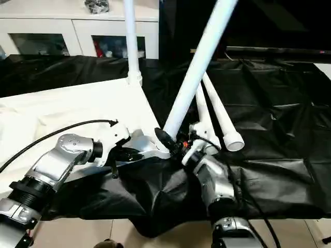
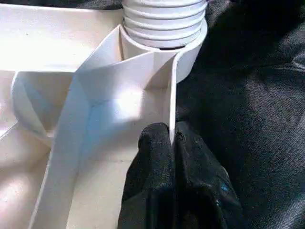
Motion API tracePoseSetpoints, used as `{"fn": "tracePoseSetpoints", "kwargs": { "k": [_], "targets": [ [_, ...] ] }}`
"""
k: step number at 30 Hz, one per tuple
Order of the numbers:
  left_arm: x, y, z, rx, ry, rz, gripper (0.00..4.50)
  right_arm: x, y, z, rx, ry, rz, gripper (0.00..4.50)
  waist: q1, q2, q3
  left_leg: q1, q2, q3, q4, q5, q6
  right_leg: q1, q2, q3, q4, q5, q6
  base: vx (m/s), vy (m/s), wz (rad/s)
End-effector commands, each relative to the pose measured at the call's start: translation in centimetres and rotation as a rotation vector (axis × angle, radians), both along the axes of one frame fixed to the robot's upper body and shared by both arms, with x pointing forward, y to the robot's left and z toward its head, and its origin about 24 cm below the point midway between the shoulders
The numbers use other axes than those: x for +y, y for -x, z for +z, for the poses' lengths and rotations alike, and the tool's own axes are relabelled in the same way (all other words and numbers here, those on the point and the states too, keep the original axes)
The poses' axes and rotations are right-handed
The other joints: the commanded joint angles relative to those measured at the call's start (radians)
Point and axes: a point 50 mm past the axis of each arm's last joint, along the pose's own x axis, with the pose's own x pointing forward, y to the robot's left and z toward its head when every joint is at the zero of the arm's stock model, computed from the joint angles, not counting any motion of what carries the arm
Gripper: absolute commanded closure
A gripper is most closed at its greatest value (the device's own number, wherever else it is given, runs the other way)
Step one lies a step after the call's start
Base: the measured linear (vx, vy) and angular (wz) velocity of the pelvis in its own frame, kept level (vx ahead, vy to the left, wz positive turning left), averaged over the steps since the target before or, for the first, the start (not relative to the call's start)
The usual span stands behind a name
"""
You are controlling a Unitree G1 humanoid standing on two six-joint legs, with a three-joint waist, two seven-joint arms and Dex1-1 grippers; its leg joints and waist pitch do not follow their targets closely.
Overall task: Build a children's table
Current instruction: Insert table leg to table base
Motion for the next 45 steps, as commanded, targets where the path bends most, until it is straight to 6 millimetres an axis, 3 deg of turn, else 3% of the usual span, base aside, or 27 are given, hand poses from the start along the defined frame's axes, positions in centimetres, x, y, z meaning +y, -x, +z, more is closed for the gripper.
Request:
{"fn": "tracePoseSetpoints", "kwargs": {
  "k": [1, 3, 12, 24, 37, 38, 40, 41, 44, 45],
  "targets": [
    [0.9, -1.0, 1.1, -0.057, -0.023, 0.043, 4.5, -1.9, 1.5, -2.9, 0.098, 0.145, -0.048, 2.02, -0.003, 0.012, -0.061, 0.021, 0.012, 0.0, -0.076, -0.296, 0.003, 0.035, -0.046, 0.036, -0.081, -0.107, -0.239, 0.0, 0.0, 0.0],
    [0.9, -1.1, 1.1, -0.062, -0.029, 0.042, 4.5, -2.1, 1.5, -3.2, 0.091, 0.237, -0.024, 2.02, -0.004, 0.01, -0.059, 0.021, 0.012, 0.0, -0.077, -0.299, -0.003, 0.034, -0.047, 0.037, -0.085, -0.14, -0.23, 0.0, 0.0, 0.0],
    [1.0, -1.2, 1.1, -0.067, -0.043, 0.031, 4.5, -2.2, 0.6, -2.6, 0.062, 0.333, 0.064, 2.02, -0.012, 0.007, -0.053, 0.024, 0.012, -0.003, -0.084, -0.36, -0.009, 0.031, -0.049, 0.038, -0.099, -0.271, -0.197, 0.0, 0.0, 0.0],
    [1.1, -1.4, 1.2, -0.072, -0.057, 0.019, 4.5, -2.9, -1.1, 1.2, -0.026, 0.362, 0.234, 2.02, -0.003, 0.002, -0.063, 0.017, 0.013, 0.004, -0.073, -0.234, 0.033, 0.038, -0.043, 0.034, -0.082, -0.079, -0.239, 0.0, 0.0, 0.0],
    [1.3, -1.1, 1.0, -0.049, -0.063, -0.017, 4.5, -3.7, -2.9, 2.6, 0.185, 0.286, 0.206, 2.02, -0.005, 0.002, -0.062, 0.017, 0.013, 0.005, -0.075, -0.243, 0.014, 0.038, -0.045, 0.033, -0.083, -0.109, -0.242, 0.0, 0.0, 0.0],
    [1.2, -1.1, 1.0, -0.049, -0.064, -0.018, 4.5, -3.7, -3.0, 2.6, 0.199, 0.286, 0.215, 2.02, -0.005, -0.003, -0.062, 0.017, 0.013, 0.006, -0.074, -0.233, 0.014, 0.039, -0.046, 0.034, -0.082, -0.105, -0.239, 0.0, 0.0, 0.0],
    [1.2, -1.1, 0.9, -0.048, -0.063, -0.017, 4.5, -3.7, -2.9, 2.5, 0.206, 0.308, 0.226, 2.02, -0.005, -0.002, -0.062, 0.017, 0.014, 0.007, -0.073, -0.226, 0.015, 0.038, -0.047, 0.034, -0.082, -0.099, -0.238, 0.0, 0.0, 0.0],
    [1.2, -1.1, 0.9, -0.048, -0.062, -0.016, 4.5, -3.7, -2.9, 2.4, 0.214, 0.315, 0.237, 2.02, -0.006, -0.013, -0.062, 0.016, 0.014, 0.008, -0.073, -0.217, 0.018, 0.038, -0.046, 0.034, -0.082, -0.095, -0.237, 0.0, 0.0, 0.0],
    [1.2, -1.0, 0.9, -0.049, -0.061, -0.011, 4.5, -3.7, -2.7, 2.4, 0.217, 0.326, 0.255, 2.02, -0.003, -0.009, -0.062, 0.018, 0.015, 0.008, -0.072, -0.208, 0.021, 0.037, -0.048, 0.034, -0.082, -0.107, -0.233, 0.0, 0.0, 0.0],
    [1.2, -1.0, 0.9, -0.049, -0.062, -0.01, 4.5, -3.7, -2.7, 2.5, 0.214, 0.325, 0.257, 2.02, -0.003, -0.013, -0.061, 0.017, 0.015, 0.009, -0.072, -0.206, 0.021, 0.037, -0.047, 0.034, -0.082, -0.103, -0.232, 0.0, 0.0, 0.0]
  ]
}}
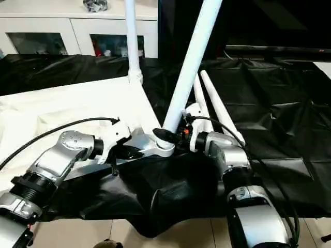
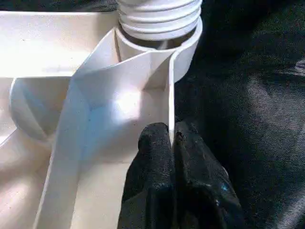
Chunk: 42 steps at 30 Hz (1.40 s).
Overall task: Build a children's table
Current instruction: Insert table leg to table base
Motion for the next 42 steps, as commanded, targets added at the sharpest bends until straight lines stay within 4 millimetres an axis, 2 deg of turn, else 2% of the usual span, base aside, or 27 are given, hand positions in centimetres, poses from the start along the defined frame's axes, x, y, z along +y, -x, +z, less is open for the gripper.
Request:
{"fn": "tracePoseSetpoints", "kwargs": {
  "k": [1, 2, 7, 12, 15, 18, 19, 22, 30, 31, 33, 34, 35, 37, 38, 42],
  "targets": [
    [1.3, -0.5, 0.6, -0.022, -0.043, 0.034, 4.5, -2.1, 0.4, -1.1, 0.052, 0.078, -0.052, 2.02, 0.0, -0.008, -0.063, 0.018, 0.014, 0.005, -0.066, -0.204, 0.02, 0.039, -0.048, 0.035, -0.072, -0.106, -0.229, 0.0, 0.0, 0.0],
    [1.5, -0.4, 0.6, -0.024, -0.044, 0.039, 4.5, -2.0, 0.5, -0.9, 0.046, 0.04, -0.056, 2.02, 0.002, -0.011, -0.063, 0.019, 0.014, 0.005, -0.065, -0.194, 0.023, 0.039, -0.048, 0.035, -0.071, -0.1, -0.228, 0.0, 0.0, 0.0],
    [1.7, -0.3, 0.5, -0.025, -0.046, 0.049, 4.5, -2.6, 1.0, -1.4, 0.03, -0.017, -0.124, 2.02, 0.005, -0.013, -0.064, 0.018, 0.014, 0.006, -0.063, -0.173, 0.029, 0.039, -0.048, 0.035, -0.068, -0.062, -0.229, 0.0, 0.0, 0.0],
    [1.7, -0.3, 0.5, -0.026, -0.045, 0.055, 4.5, -3.5, 2.0, -2.4, 0.038, -0.089, -0.206, 2.02, 0.008, -0.01, -0.064, 0.02, 0.015, 0.005, -0.065, -0.184, 0.026, 0.039, -0.049, 0.036, -0.069, -0.065, -0.228, 0.0, 0.0, 0.0],
    [1.6, -0.3, 0.5, -0.028, -0.045, 0.054, 4.5, -3.2, 2.9, -2.9, 0.009, -0.071, -0.197, 2.02, 0.011, -0.006, -0.063, 0.021, 0.015, 0.004, -0.065, -0.184, 0.022, 0.038, -0.047, 0.036, -0.069, -0.062, -0.224, 0.0, 0.0, 0.0],
    [1.5, -0.3, 0.5, -0.03, -0.046, 0.052, 4.5, -2.9, 3.2, -3.2, -0.036, -0.01, -0.193, 2.02, 0.014, -0.009, -0.062, 0.021, 0.014, 0.004, -0.066, -0.201, 0.012, 0.037, -0.048, 0.036, -0.073, -0.087, -0.215, 0.0, 0.0, 0.0],
    [1.5, -0.3, 0.5, -0.03, -0.047, 0.051, 4.5, -2.8, 3.3, -3.4, -0.057, 0.036, -0.181, 2.02, 0.014, -0.007, -0.061, 0.021, 0.014, 0.004, -0.068, -0.205, 0.009, 0.037, -0.049, 0.036, -0.074, -0.096, -0.212, 0.0, 0.0, 0.0],
    [1.5, -0.3, 0.5, -0.03, -0.048, 0.046, 4.5, -2.2, 3.6, -3.8, -0.075, 0.082, -0.161, 2.02, 0.013, -0.008, -0.06, 0.021, 0.013, 0.003, -0.069, -0.215, -0.002, 0.036, -0.049, 0.037, -0.077, -0.121, -0.201, 0.0, 0.0, 0.0],
    [1.4, -0.4, 0.4, -0.031, -0.056, 0.04, 4.5, -0.8, 3.0, -2.9, -0.108, 0.108, -0.072, 2.02, 0.004, -0.008, -0.059, 0.02, 0.012, 0.002, -0.069, -0.227, 0.005, 0.037, -0.046, 0.038, -0.076, -0.119, -0.204, 0.0, 0.0, 0.0],
    [1.3, -0.4, 0.4, -0.032, -0.058, 0.04, 4.5, -0.6, 2.9, -3.0, -0.105, 0.128, -0.035, 2.02, 0.003, -0.015, -0.059, 0.019, 0.012, 0.002, -0.069, -0.224, 0.009, 0.039, -0.047, 0.037, -0.075, -0.121, -0.207, 0.0, 0.0, 0.0],
    [1.3, -0.4, 0.4, -0.032, -0.058, 0.039, 4.5, -0.5, 2.7, -3.0, -0.108, 0.143, -0.026, 2.02, 0.0, -0.012, -0.058, 0.019, 0.012, 0.003, -0.068, -0.226, 0.01, 0.037, -0.047, 0.037, -0.076, -0.13, -0.21, 0.0, 0.0, 0.0],
    [1.3, -0.4, 0.4, -0.032, -0.059, 0.038, 4.5, -0.5, 2.7, -3.0, -0.111, 0.151, -0.022, 2.02, 0.0, -0.012, -0.058, 0.019, 0.012, 0.003, -0.068, -0.226, 0.01, 0.037, -0.047, 0.037, -0.076, -0.13, -0.21, 0.0, 0.0, 0.0],
    [1.3, -0.3, 0.4, -0.031, -0.059, 0.033, 4.5, -0.3, 2.5, -3.1, -0.086, 0.161, 0.019, 2.02, -0.002, -0.016, -0.058, 0.019, 0.012, 0.003, -0.069, -0.229, 0.01, 0.038, -0.048, 0.037, -0.077, -0.143, -0.208, 0.0, 0.0, 0.0],
    [1.2, -0.2, 0.3, -0.03, -0.056, 0.025, 4.5, -0.2, 2.4, -3.2, -0.078, 0.165, 0.03, 2.02, -0.003, -0.014, -0.057, 0.02, 0.013, 0.003, -0.069, -0.241, 0.009, 0.036, -0.049, 0.038, -0.079, -0.157, -0.21, 0.0, 0.0, 0.0],
    [1.1, -0.1, 0.3, -0.027, -0.052, 0.005, 4.5, 0.0, 2.3, -3.1, -0.076, 0.156, 0.045, 2.02, -0.003, -0.011, -0.058, 0.02, 0.014, 0.002, -0.069, -0.237, 0.007, 0.037, -0.048, 0.038, -0.077, -0.148, -0.212, 0.0, 0.0, 0.0],
    [0.9, 0.2, 0.4, -0.028, -0.039, -0.035, 4.5, 0.4, 2.3, -2.9, -0.072, 0.106, 0.084, 2.02, -0.003, -0.013, -0.063, 0.019, 0.013, 0.003, -0.064, -0.203, 0.02, 0.041, -0.046, 0.037, -0.068, -0.066, -0.231, 0.0, 0.0, 0.0]
  ]
}}
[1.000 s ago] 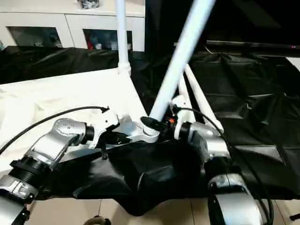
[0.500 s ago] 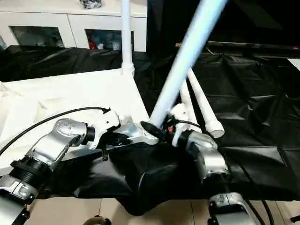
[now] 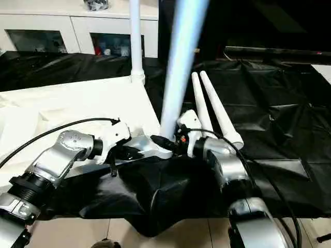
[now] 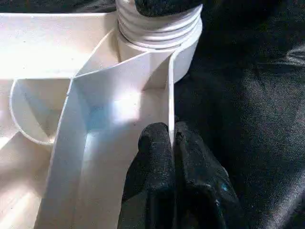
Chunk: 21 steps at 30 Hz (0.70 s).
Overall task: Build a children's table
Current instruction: Insert table leg to table base
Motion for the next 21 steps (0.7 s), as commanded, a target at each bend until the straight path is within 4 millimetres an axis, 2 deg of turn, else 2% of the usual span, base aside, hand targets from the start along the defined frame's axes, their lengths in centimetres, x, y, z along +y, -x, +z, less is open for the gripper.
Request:
{"fn": "tracePoseSetpoints", "kwargs": {
  "k": [1, 4, 8, 15, 20, 21],
  "targets": [
    [0.4, 0.2, 0.3, -0.011, -0.005, -0.038, 4.5, -0.5, 1.0, -2.1, 0.121, 0.021, 0.04, 2.02, -0.001, 0.001, -0.067, 0.018, 0.013, 0.003, -0.064, -0.197, 0.025, 0.041, -0.045, 0.036, -0.068, -0.053, -0.237, 0.0, 0.0, 0.0],
    [0.3, 0.4, 0.4, -0.008, 0.0, -0.062, 4.5, -0.5, 1.1, -2.2, 0.127, 0.024, 0.061, 2.02, 0.0, 0.003, -0.067, 0.016, 0.012, 0.004, -0.061, -0.176, 0.036, 0.042, -0.043, 0.033, -0.063, -0.009, -0.254, 0.0, 0.0, 0.0],
    [0.2, 0.9, 0.8, -0.009, 0.014, -0.151, 4.5, -0.5, 1.5, -2.5, 0.133, 0.046, 0.152, 2.02, 0.002, 0.004, -0.067, 0.017, 0.015, 0.005, -0.062, -0.201, 0.038, 0.041, -0.046, 0.033, -0.065, -0.039, -0.26, 0.0, 0.0, 0.0],
    [1.5, 1.4, 0.9, -0.002, -0.039, -0.224, 4.5, -0.7, 2.6, -3.3, 0.117, 0.099, 0.265, 2.02, 0.005, 0.006, -0.066, 0.021, 0.018, 0.004, -0.065, -0.231, 0.028, 0.039, -0.047, 0.034, -0.066, -0.072, -0.258, 0.0, 0.0, 0.0],
    [1.9, 1.3, 0.9, -0.001, -0.051, -0.212, 4.5, -0.7, 2.7, -3.5, 0.113, 0.091, 0.26, 2.02, 0.004, 0.006, -0.067, 0.022, 0.017, 0.004, -0.065, -0.224, 0.026, 0.039, -0.046, 0.034, -0.063, -0.052, -0.265, 0.0, 0.0, 0.0],
    [1.9, 0.9, 1.0, -0.016, -0.044, -0.167, 4.5, -0.5, 2.2, -3.7, 0.103, 0.091, 0.181, 2.02, 0.003, 0.006, -0.067, 0.021, 0.017, 0.004, -0.065, -0.225, 0.026, 0.039, -0.046, 0.034, -0.063, -0.052, -0.267, 0.0, 0.0, 0.0]
  ]
}}
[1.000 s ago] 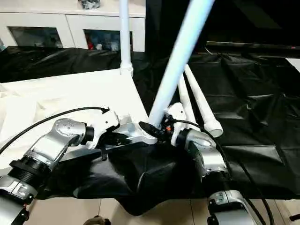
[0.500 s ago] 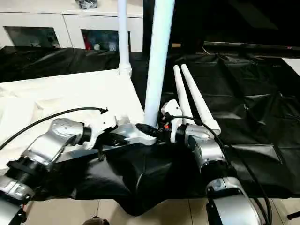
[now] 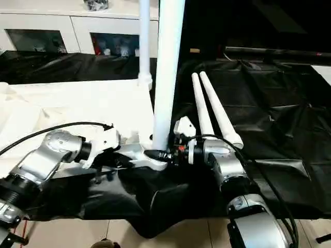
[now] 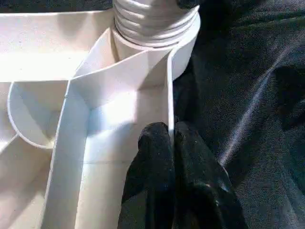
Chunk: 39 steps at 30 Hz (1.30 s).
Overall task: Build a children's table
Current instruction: Insert table leg to table base, then rotate leg to tighten
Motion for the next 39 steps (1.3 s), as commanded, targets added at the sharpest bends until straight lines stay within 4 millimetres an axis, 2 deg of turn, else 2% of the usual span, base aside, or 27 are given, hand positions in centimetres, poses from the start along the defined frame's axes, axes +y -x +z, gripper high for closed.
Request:
{"fn": "tracePoseSetpoints", "kwargs": {
  "k": [1, 2, 3, 4, 5, 6, 7, 8, 9, 10, 11, 13, 14, 15, 16, 17, 18, 20, 22, 25, 32, 33, 35, 37, 39],
  "targets": [
    [-0.2, -0.5, 0.8, -0.035, 0.006, 0.011, 4.5, -1.1, 0.6, -3.2, 0.117, 0.103, -0.151, 2.02, 0.0, 0.009, -0.064, 0.021, 0.016, 0.004, -0.067, -0.231, 0.024, 0.036, -0.046, 0.035, -0.064, -0.057, -0.268, 0.0, 0.0, 0.0],
    [-0.2, -0.5, 0.8, -0.035, 0.006, 0.011, 4.5, -1.1, 0.6, -3.2, 0.117, 0.103, -0.151, 2.02, -0.002, 0.01, -0.062, 0.022, 0.015, 0.004, -0.069, -0.249, 0.016, 0.035, -0.047, 0.035, -0.067, -0.087, -0.267, 0.0, 0.0, 0.0],
    [-0.5, -1.0, 0.9, -0.041, 0.032, 0.074, 4.5, -0.9, -0.6, -3.0, 0.142, 0.063, -0.309, 2.02, -0.004, 0.0, -0.059, 0.021, 0.015, 0.003, -0.072, -0.274, 0.008, 0.037, -0.049, 0.036, -0.072, -0.135, -0.257, 0.0, 0.0, 0.0],
    [-0.7, -1.3, 1.0, -0.042, 0.04, 0.099, 4.5, -0.9, -1.0, -3.0, 0.153, 0.055, -0.368, 2.02, -0.007, 0.003, -0.056, 0.022, 0.014, 0.003, -0.074, -0.285, -0.001, 0.034, -0.05, 0.038, -0.071, -0.163, -0.255, 0.0, 0.0, 0.0],
    [-0.8, -1.5, 1.1, -0.047, 0.047, 0.129, 4.5, -0.7, -1.3, -3.0, 0.157, 0.06, -0.415, 2.02, -0.012, 0.006, -0.053, 0.026, 0.013, -0.001, -0.078, -0.327, -0.019, 0.031, -0.053, 0.038, -0.08, -0.246, -0.243, 0.0, 0.0, 0.0],
    [-0.9, -1.6, 1.1, -0.048, 0.05, 0.141, 4.5, -0.7, -1.4, -3.0, 0.158, 0.062, -0.427, 2.02, -0.015, 0.005, -0.052, 0.026, 0.013, -0.004, -0.08, -0.349, -0.03, 0.033, -0.055, 0.037, -0.086, -0.305, -0.22, 0.0, 0.0, 0.0],
    [-1.0, -2.0, 1.2, -0.051, 0.057, 0.177, 4.5, -0.4, -1.6, -3.1, 0.161, 0.067, -0.463, 2.03, -0.015, 0.008, -0.052, 0.026, 0.014, -0.004, -0.08, -0.355, -0.035, 0.031, -0.057, 0.038, -0.086, -0.32, -0.213, 0.0, 0.0, 0.0],
    [-1.7, -3.3, 1.5, -0.07, 0.076, 0.323, 4.5, 0.7, -2.3, -3.3, 0.194, 0.081, -0.59, 2.03, -0.017, 0.005, -0.051, 0.026, 0.013, -0.004, -0.08, -0.361, -0.04, 0.029, -0.056, 0.039, -0.09, -0.337, -0.202, 0.0, 0.0, 0.0],
    [-1.7, -3.3, 1.5, -0.07, 0.076, 0.323, 4.5, 0.7, -2.3, -3.3, 0.194, 0.081, -0.59, 2.03, -0.017, 0.004, -0.051, 0.031, 0.012, -0.005, -0.08, -0.356, -0.047, 0.025, -0.055, 0.039, -0.09, -0.338, -0.202, 0.0, 0.0, 0.0],
    [-2.4, -4.4, 1.5, -0.075, 0.08, 0.468, 4.5, 1.9, -2.6, -3.6, 0.247, 0.101, -0.696, 2.03, -0.016, 0.004, -0.052, 0.033, 0.012, -0.005, -0.08, -0.358, -0.046, 0.024, -0.055, 0.039, -0.091, -0.338, -0.201, 0.0, 0.0, 0.0],
    [-2.6, -4.7, 1.5, -0.073, 0.079, 0.517, 4.5, 2.4, -2.7, -3.7, 0.267, 0.112, -0.728, 2.03, -0.019, 0.005, -0.051, 0.032, 0.011, -0.005, -0.08, -0.352, -0.056, 0.022, -0.052, 0.04, -0.088, -0.324, -0.205, 0.0, 0.0, 0.0],
    [-3.1, -5.0, 1.4, -0.074, 0.077, 0.556, 4.5, 3.0, -2.7, -3.9, 0.299, 0.113, -0.751, 2.03, -0.016, 0.003, -0.054, 0.032, 0.01, -0.005, -0.079, -0.348, -0.051, 0.025, -0.053, 0.038, -0.091, -0.321, -0.2, 0.0, 0.0, 0.0],
    [-4.1, -5.0, 1.2, -0.075, 0.074, 0.576, 4.5, 4.1, -2.6, -4.0, 0.339, 0.109, -0.779, 2.03, -0.014, 0.002, -0.055, 0.027, 0.011, -0.003, -0.078, -0.33, -0.04, 0.027, -0.054, 0.04, -0.09, -0.283, -0.198, 0.0, 0.0, 0.0],
    [-5.2, -4.9, 1.0, -0.08, 0.062, 0.581, 4.5, 5.2, -2.6, -4.0, 0.361, 0.115, -0.795, 2.03, -0.011, -0.004, -0.059, 0.025, 0.011, -0.003, -0.077, -0.298, -0.033, 0.029, -0.053, 0.039, -0.085, -0.244, -0.2, 0.0, 0.0, 0.0],
    [-5.5, -4.9, 1.0, -0.082, 0.057, 0.581, 4.5, 5.4, -2.6, -4.0, 0.361, 0.12, -0.798, 2.03, -0.01, -0.008, -0.058, 0.025, 0.011, -0.002, -0.078, -0.286, -0.029, 0.029, -0.051, 0.038, -0.085, -0.228, -0.202, 0.0, 0.0, 0.0],
    [-5.5, -4.9, 1.0, -0.082, 0.057, 0.581, 4.5, 5.4, -2.6, -4.0, 0.361, 0.12, -0.798, 2.03, -0.006, -0.004, -0.059, 0.023, 0.009, -0.001, -0.077, -0.27, -0.024, 0.03, -0.05, 0.038, -0.084, -0.199, -0.198, 0.0, 0.0, 0.0],
    [-5.9, -4.8, 0.6, -0.095, 0.035, 0.598, 4.5, 6.3, -2.5, -3.9, 0.352, 0.139, -0.799, 2.03, -0.005, -0.012, -0.06, 0.022, 0.011, 0.0, -0.076, -0.257, -0.018, 0.03, -0.049, 0.038, -0.082, -0.171, -0.196, 0.0, 0.0, 0.0],
    [-5.8, -4.8, 0.5, -0.097, 0.028, 0.614, 4.5, 6.6, -2.5, -3.9, 0.354, 0.142, -0.804, 2.03, -0.001, -0.008, -0.059, 0.023, 0.01, 0.0, -0.078, -0.261, -0.02, 0.031, -0.048, 0.037, -0.082, -0.159, -0.194, 0.0, 0.0, 0.0],
    [-5.7, -4.9, 0.4, -0.097, 0.022, 0.628, 4.5, 6.9, -2.4, -3.9, 0.364, 0.136, -0.802, 2.03, -0.001, -0.01, -0.06, 0.025, 0.01, 0.0, -0.08, -0.282, -0.026, 0.03, -0.048, 0.037, -0.082, -0.166, -0.191, 0.0, 0.0, 0.0],
    [-5.2, -4.9, 0.2, -0.094, 0.015, 0.646, 4.5, 7.4, -2.1, -4.0, 0.352, 0.149, -0.775, 2.03, -0.001, -0.012, -0.056, 0.027, 0.01, -0.001, -0.084, -0.328, -0.032, 0.027, -0.05, 0.039, -0.09, -0.227, -0.172, 0.0, 0.0, 0.0],
    [-5.3, -4.9, 0.3, -0.096, 0.029, 0.64, 4.5, 7.9, -2.2, -3.7, 0.307, 0.174, -0.746, 2.03, -0.001, -0.013, -0.055, 0.028, 0.01, -0.002, -0.088, -0.339, -0.033, 0.025, -0.053, 0.04, -0.098, -0.284, -0.151, 0.0, 0.0, 0.0],
    [-5.3, -4.8, 0.3, -0.092, 0.034, 0.634, 4.5, 7.9, -2.3, -3.6, 0.306, 0.167, -0.745, 1.68, -0.002, -0.013, -0.055, 0.027, 0.01, -0.003, -0.088, -0.336, -0.033, 0.025, -0.053, 0.04, -0.098, -0.283, -0.15, 0.0, 0.0, 0.0],
    [-5.4, -4.8, 0.3, -0.089, 0.033, 0.628, 4.5, 7.9, -2.4, -3.4, 0.305, 0.155, -0.746, 1.33, -0.002, -0.013, -0.055, 0.027, 0.01, -0.003, -0.089, -0.335, -0.033, 0.025, -0.052, 0.04, -0.099, -0.282, -0.151, 0.0, 0.0, 0.0],
    [-5.4, -4.7, 0.3, -0.088, 0.032, 0.624, 4.5, 7.9, -2.5, -3.3, 0.306, 0.143, -0.744, 1.3, -0.003, -0.012, -0.054, 0.025, 0.01, -0.003, -0.09, -0.335, -0.035, 0.025, -0.052, 0.04, -0.098, -0.282, -0.152, 0.0, 0.0, 0.0],
    [-5.4, -4.7, 0.4, -0.086, 0.038, 0.61, 4.5, 8.0, -2.7, -2.8, 0.295, 0.12, -0.73, 1.13, -0.013, -0.012, -0.057, 0.02, 0.009, -0.006, -0.091, -0.331, -0.037, 0.029, -0.051, 0.038, -0.096, -0.269, -0.152, 0.0, 0.0, 0.0]
  ]
}}
